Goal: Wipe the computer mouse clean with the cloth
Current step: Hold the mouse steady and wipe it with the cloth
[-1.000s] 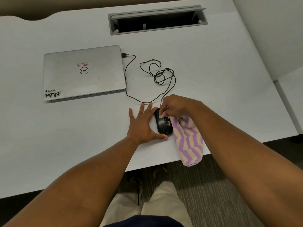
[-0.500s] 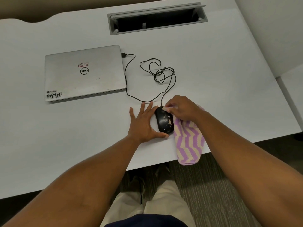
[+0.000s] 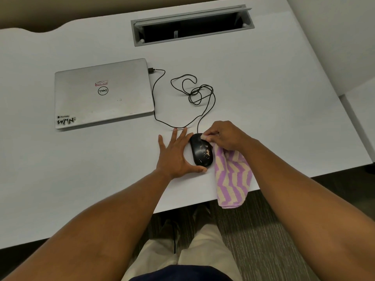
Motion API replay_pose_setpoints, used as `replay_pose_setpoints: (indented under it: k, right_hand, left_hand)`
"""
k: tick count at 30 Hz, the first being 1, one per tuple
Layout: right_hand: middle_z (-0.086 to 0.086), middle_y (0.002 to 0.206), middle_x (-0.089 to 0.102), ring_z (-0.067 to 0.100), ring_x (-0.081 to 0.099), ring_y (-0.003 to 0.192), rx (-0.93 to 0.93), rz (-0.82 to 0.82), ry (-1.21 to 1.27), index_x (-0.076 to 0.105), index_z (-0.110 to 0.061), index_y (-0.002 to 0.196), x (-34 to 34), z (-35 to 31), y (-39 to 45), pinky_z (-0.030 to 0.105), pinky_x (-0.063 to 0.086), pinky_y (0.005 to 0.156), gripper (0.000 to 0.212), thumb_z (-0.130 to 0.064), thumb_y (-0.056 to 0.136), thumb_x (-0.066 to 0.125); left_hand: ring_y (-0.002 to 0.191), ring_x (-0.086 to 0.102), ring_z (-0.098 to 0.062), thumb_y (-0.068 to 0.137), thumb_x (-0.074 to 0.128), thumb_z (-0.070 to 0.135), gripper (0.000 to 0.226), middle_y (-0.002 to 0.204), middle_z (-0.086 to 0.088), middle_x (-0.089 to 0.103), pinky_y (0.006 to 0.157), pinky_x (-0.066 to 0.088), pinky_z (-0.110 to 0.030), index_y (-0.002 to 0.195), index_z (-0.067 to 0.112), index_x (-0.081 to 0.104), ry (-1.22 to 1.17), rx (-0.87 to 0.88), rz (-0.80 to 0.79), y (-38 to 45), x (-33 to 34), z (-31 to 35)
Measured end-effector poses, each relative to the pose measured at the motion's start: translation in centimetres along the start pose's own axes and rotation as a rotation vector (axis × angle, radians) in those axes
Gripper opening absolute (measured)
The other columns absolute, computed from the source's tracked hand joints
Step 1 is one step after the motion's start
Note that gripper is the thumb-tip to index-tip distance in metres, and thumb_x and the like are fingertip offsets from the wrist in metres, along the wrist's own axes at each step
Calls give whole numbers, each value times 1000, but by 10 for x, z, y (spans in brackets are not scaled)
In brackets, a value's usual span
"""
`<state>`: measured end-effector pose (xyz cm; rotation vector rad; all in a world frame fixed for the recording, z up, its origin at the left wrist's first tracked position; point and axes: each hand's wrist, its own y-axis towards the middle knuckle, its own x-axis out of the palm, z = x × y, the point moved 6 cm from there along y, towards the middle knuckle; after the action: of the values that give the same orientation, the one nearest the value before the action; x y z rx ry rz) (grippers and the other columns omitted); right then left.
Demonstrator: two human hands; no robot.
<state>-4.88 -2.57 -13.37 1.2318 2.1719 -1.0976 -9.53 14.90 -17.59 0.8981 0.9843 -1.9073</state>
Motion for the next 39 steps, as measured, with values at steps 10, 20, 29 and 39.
replay_pose_setpoints:
  k: [10,20,29,39]
  right_hand:
    - [-11,95,65,7,60,93,65,16,178,76,-24,102,-13,12,-2,19,45,77,18,-26,85,73]
    - [-13,94,62,5,57,91,29,-214,17,76,-27,100,-5,0,-2,17,40,74,17,-22,85,72]
    - [-8,96,59,9,56,92,-10,-74,-18,75,-22,104,-5,-15,7,23,45,83,18,-22,87,70]
    - [-20,81,55,0,54,81,-66,-141,-85,77,-21,101,-13,-34,12,12,38,67,17,-23,85,72]
  left_hand:
    - [154,-15,-15,54,60,94,131,169,8,2,117,-18,-61,159,31,14,-1,-4,-2,1,0,0]
    - [154,-14,-15,53,58,96,132,169,8,3,117,-17,-61,159,31,15,-7,1,14,1,2,-1]
    - [154,-14,-15,54,60,95,131,169,8,3,117,-18,-61,160,31,16,-19,3,4,1,1,0]
    - [154,-15,-15,54,60,95,132,169,8,3,117,-17,-63,160,30,15,-21,1,1,1,1,0]
